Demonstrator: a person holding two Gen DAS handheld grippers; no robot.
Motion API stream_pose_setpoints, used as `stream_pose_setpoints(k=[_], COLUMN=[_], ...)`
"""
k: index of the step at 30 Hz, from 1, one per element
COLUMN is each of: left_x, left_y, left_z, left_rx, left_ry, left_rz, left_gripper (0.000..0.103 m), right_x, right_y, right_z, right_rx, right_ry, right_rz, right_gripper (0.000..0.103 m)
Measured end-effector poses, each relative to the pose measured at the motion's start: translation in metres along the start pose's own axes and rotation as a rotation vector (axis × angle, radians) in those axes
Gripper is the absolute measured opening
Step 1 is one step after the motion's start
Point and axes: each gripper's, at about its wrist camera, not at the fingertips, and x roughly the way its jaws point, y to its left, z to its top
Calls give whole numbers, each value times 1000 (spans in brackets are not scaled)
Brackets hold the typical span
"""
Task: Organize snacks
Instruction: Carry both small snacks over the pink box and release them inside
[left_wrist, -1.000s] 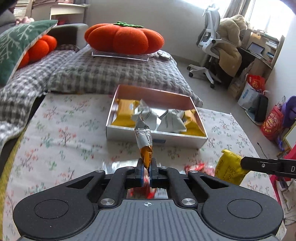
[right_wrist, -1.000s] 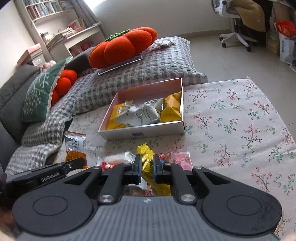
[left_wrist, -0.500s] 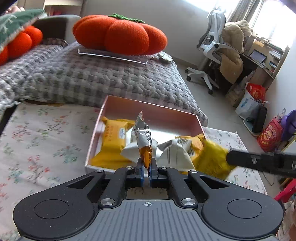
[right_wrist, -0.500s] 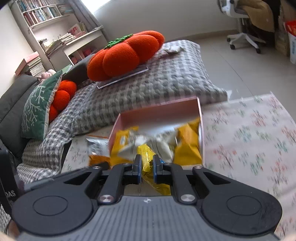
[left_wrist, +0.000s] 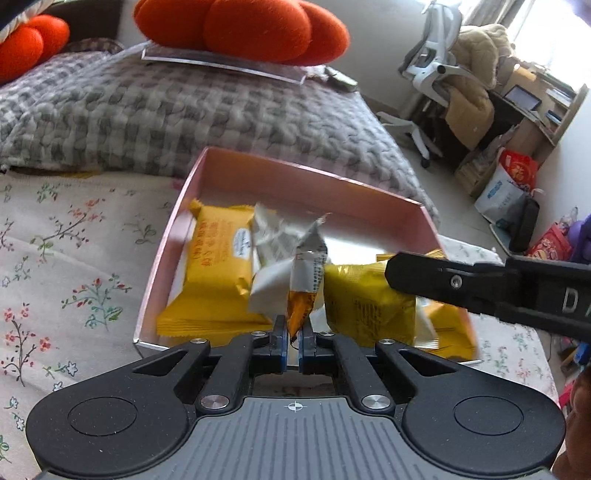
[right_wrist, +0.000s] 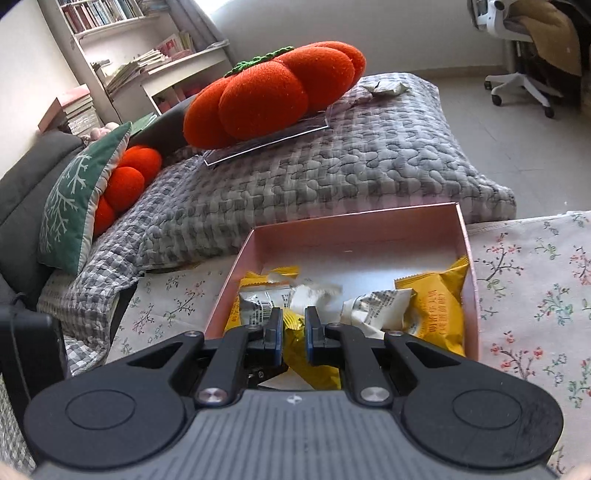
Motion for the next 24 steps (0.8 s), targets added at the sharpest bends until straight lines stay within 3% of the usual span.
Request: stream_pose_setpoints(k=[4, 9, 11, 15, 24], left_x=[1, -15, -24, -42, -51], left_y=[-1, 5, 13, 30, 42], left_z=[1, 7, 11, 14, 15], left_rx=[26, 51, 19, -73, -175], left_ry=[10, -2, -23, -46, -52], left_rz=[-8, -13, -19, -62, -46], left_gripper=[3, 13, 20, 20, 20], right_x=[10, 10, 2, -12, 9], right_y=[1, -3, -7, -17, 1], right_z=[-4, -2, 1, 7, -14], right_rx=[-12, 18, 49, 126, 24], right_ry=[2, 4, -19, -53, 84], right_rz=[-11, 31, 47, 63, 32], right_gripper=[10, 18, 21, 23, 23])
